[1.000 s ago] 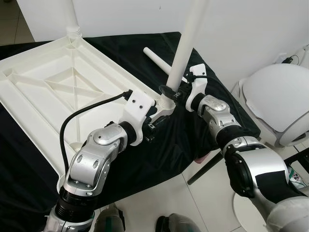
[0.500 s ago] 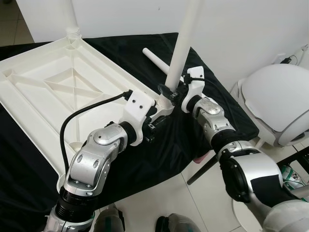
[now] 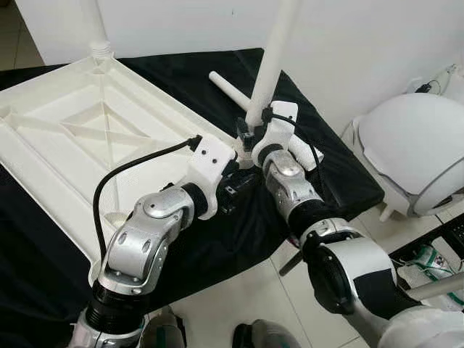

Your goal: Building children table

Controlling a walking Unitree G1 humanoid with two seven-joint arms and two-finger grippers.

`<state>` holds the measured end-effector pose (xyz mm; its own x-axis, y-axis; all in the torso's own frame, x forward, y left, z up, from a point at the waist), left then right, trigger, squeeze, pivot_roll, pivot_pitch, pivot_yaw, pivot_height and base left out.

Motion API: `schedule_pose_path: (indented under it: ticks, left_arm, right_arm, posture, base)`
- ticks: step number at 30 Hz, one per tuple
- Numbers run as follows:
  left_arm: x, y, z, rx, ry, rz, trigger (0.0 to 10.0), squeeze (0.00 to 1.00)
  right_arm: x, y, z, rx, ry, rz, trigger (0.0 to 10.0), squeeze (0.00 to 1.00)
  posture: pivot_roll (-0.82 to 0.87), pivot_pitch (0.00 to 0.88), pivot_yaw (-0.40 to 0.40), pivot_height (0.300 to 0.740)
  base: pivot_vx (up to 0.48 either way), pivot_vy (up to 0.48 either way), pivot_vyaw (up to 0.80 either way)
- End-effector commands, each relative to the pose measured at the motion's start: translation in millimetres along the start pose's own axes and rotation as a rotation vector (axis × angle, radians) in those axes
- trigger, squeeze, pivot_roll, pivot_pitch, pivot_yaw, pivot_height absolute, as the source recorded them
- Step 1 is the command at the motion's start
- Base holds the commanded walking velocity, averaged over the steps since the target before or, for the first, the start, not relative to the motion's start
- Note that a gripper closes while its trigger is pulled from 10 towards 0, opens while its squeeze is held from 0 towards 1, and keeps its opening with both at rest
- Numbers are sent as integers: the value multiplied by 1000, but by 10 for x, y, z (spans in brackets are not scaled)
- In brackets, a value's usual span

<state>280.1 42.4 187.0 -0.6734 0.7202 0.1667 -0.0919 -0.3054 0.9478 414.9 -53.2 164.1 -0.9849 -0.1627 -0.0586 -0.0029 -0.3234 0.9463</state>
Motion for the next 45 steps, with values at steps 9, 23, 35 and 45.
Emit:
schedule_pose_path:
  ticks: [9, 23, 35, 45]
  left_arm:
    - [-3, 9, 0, -1, 49, 4, 10000, 0]
    - [-24, -14, 6, -10, 52, 9, 10000, 0]
    - [-81, -59, 54, -44, 51, 30, 10000, 0]
    - [-240, -106, 194, -67, 80, 50, 10000, 0]
  right_arm:
    - [58, -182, -5, -20, -25, 71, 10000, 0]
    - [134, -38, -282, -15, 57, 13, 10000, 1000]
    - [427, -69, -391, 3, 172, -19, 10000, 0]
    - [770, -60, -474, 26, 222, -39, 10000, 0]
  posture:
    - [27, 8, -79, 740]
    - [13, 4, -78, 740]
    - [0, 28, -69, 740]
    - [-30, 43, -50, 740]
  base:
    - [0, 0, 0]
    - [0, 0, 0]
    - [0, 0, 0]
    - [0, 0, 0]
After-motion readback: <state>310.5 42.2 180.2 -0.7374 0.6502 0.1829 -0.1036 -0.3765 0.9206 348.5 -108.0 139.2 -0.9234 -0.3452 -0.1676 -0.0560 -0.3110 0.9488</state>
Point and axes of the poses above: a point about 5 cm out from each wrist's last joint towards the gripper, its own x axis pointing back from the gripper into the wrist, its own y axis along the axis of the wrist's last joint, z = x × y, the point moved 3 cm from there along -x, pointing out of the wrist towards the gripper, and after that the axes turned 14 degrees about -x, right-handed, at the moved point
